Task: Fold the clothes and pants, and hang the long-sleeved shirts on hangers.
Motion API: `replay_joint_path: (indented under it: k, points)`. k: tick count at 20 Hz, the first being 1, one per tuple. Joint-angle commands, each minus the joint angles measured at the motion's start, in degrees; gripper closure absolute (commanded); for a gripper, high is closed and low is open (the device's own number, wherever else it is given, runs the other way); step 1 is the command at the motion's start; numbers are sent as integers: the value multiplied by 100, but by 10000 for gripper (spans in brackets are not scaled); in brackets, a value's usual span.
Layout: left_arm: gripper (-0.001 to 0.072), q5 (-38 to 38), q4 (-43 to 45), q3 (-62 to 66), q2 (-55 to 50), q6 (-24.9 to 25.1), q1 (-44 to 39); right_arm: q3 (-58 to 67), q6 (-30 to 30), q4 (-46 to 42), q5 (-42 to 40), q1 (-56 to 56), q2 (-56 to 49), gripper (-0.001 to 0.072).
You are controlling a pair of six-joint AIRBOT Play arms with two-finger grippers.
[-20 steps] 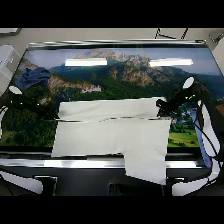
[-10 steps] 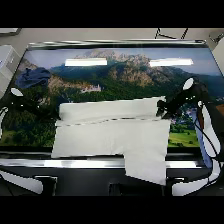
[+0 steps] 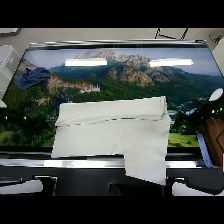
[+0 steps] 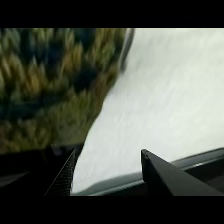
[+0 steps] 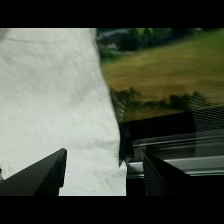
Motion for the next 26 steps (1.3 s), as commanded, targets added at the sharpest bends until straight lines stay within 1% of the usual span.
replay_joint_path:
  k: [1,3,5,11,12,13,14,16,17,18,20,22,24,25,26]
  points:
    - [266,507,109,-1753,986,518,326,-1228,-323,-76,-302,-153,660,152]
    - [266,586,109,-2249,1185,614,533,-1377,-424,-74,-254,-153,723,152]
    - [266,634,109,-2496,1167,772,566,-1375,-446,22,-234,-153,728,153]
    - [267,964,101,-2793,1156,844,424,-1375,-450,179,-280,-153,728,153]
    - [283,988,79,-2830,1156,839,398,-1375,-463,179,-284,-153,728,153]
    - [367,1003,13,-2865,1156,839,387,-1375,-463,179,-293,-153,728,153]
    - [435,1005,-85,-2889,1156,839,389,-1375,-463,179,-293,-153,728,153]
    - [508,1003,-146,-2894,1156,835,389,-1377,-463,179,-293,-153,728,153]
    - [625,992,-157,-2894,1158,833,387,-1377,-463,177,-278,-153,728,154]
    - [689,940,-175,-2894,1158,837,389,-1401,-468,175,-249,-153,728,153]
    - [687,866,-173,-2894,1158,839,389,-1644,-595,129,-232,-153,745,151]
    - [688,870,-175,-2894,1165,839,389,-2166,-662,118,-302,-153,752,141]
    - [688,872,-173,-2889,1165,839,391,-2682,-796,269,-564,-153,752,132]
    - [688,872,-175,-2887,1169,837,393,-2870,-863,387,-708,-153,752,111]
    - [688,866,-177,-2887,1172,837,393,-3038,-920,540,-815,-153,752,108]
